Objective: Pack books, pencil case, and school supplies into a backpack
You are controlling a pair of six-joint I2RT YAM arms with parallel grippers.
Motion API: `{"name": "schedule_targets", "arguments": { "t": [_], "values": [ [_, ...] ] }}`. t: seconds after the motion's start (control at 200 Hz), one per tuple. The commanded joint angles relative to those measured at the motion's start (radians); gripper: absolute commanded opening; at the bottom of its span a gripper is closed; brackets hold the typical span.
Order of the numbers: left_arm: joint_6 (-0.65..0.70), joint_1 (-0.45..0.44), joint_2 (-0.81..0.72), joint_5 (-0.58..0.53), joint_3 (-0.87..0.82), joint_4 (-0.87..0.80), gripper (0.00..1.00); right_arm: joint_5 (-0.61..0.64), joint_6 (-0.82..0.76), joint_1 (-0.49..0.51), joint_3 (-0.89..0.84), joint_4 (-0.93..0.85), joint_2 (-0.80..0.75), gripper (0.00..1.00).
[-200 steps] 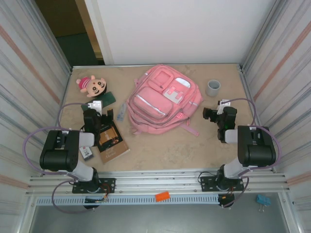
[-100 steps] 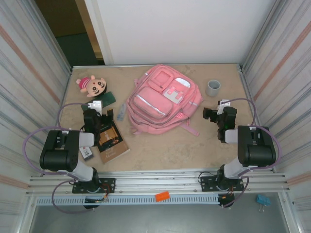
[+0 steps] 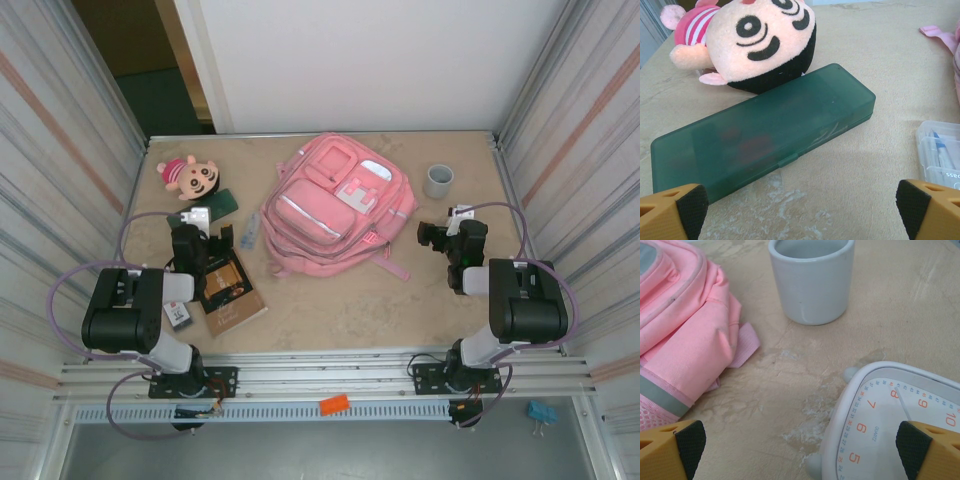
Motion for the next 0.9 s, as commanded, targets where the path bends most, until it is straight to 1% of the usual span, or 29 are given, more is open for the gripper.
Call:
{"name": "schedule_targets", "arguments": {
  "t": [0.0, 0.857, 0.892],
  "values": [
    [-0.001, -0.003, -0.009, 0.009, 0.012, 0.010, 0.99, 0.018, 0.008, 0.008, 0.013, 0.010, -0.003, 0.99],
    [0.000, -0.003, -0.011, 0.007, 0.009, 0.015, 0.99, 0.014, 0.011, 0.004, 0.012, 0.014, -0.008, 0.99],
    [-0.004, -0.004, -0.017, -0.002, 0.012, 0.017, 0.99, 0.025, 0.017, 0.003, 0.026, -0.015, -0.013, 0.99]
  ]
}}
